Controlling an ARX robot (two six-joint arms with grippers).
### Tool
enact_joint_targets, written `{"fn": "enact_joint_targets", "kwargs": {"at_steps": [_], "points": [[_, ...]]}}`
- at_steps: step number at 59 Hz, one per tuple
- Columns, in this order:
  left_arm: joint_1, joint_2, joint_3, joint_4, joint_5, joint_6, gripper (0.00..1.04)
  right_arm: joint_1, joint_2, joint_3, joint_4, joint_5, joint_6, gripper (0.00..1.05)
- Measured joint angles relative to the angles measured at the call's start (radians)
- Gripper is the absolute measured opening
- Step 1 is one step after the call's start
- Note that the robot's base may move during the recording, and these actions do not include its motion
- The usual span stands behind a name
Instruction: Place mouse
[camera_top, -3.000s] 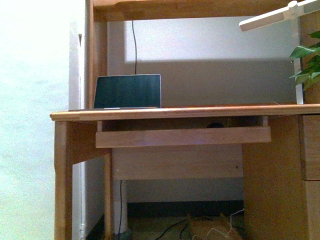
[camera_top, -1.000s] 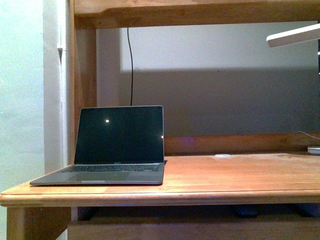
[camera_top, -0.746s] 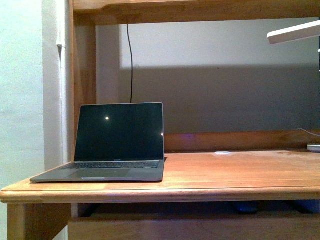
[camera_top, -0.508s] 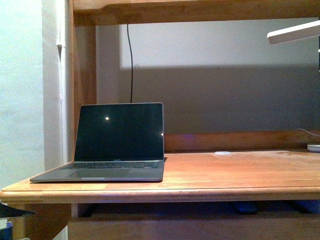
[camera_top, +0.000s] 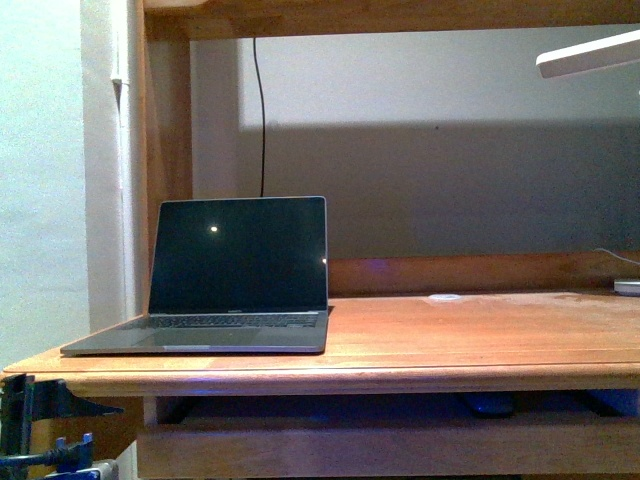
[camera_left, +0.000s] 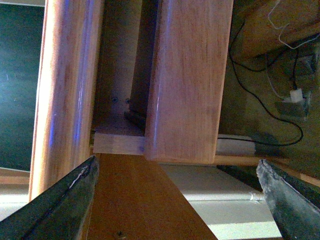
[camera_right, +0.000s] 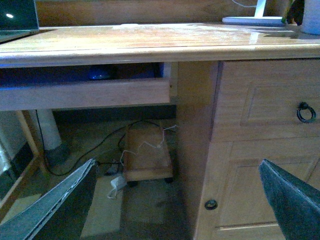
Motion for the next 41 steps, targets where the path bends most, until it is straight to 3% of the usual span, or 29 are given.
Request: {"fn": "enact_joint_targets", "kwargs": {"at_steps": [41], "points": [[-0.07, 0.197, 0.238, -0.093, 0.053, -0.023, 0.97, 0.0, 0.0, 0.0, 0.0, 0.0, 0.0, 0.97]]}}
